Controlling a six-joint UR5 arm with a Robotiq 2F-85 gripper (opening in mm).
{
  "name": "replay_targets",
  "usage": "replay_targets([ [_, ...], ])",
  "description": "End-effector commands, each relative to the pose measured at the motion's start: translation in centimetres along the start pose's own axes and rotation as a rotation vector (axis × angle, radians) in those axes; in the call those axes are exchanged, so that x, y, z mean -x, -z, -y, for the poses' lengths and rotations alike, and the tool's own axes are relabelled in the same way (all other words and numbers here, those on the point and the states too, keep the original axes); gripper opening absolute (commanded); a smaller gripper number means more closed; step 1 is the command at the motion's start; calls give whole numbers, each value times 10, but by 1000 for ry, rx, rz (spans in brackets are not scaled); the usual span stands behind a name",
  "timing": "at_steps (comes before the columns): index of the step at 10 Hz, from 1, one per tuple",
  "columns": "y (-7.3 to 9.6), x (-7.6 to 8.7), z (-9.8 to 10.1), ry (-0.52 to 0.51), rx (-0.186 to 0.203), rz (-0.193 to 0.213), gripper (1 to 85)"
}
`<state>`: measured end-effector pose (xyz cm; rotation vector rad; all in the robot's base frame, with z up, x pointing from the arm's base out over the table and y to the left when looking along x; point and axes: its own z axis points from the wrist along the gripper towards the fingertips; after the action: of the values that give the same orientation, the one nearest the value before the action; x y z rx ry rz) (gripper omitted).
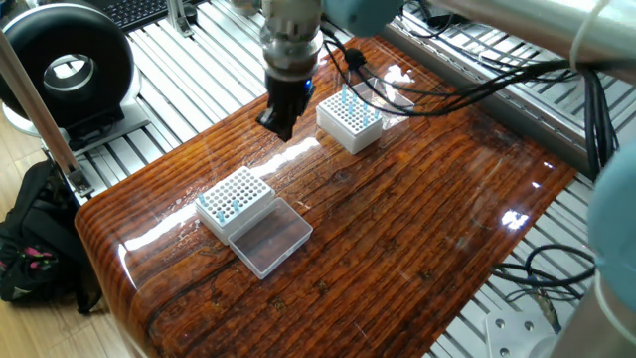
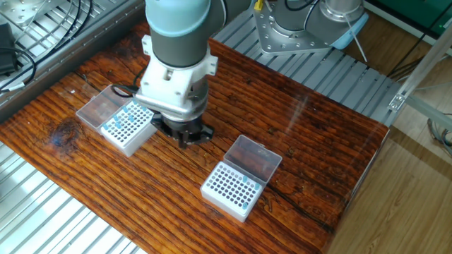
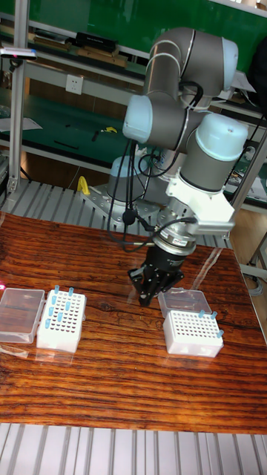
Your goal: Transfer all medium pipette tips from one holder to another
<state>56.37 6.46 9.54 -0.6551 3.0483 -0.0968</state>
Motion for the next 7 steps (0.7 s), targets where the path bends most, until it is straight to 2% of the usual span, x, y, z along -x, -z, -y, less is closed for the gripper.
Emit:
replay_targets([
  [1,-2,8,-34,16,66,8,160],
  [4,3,24,-79,-64,102,24,190],
  [5,0,28,-94,-89,103,43,210],
  [7,0,26,-115,-132,124,52,267],
])
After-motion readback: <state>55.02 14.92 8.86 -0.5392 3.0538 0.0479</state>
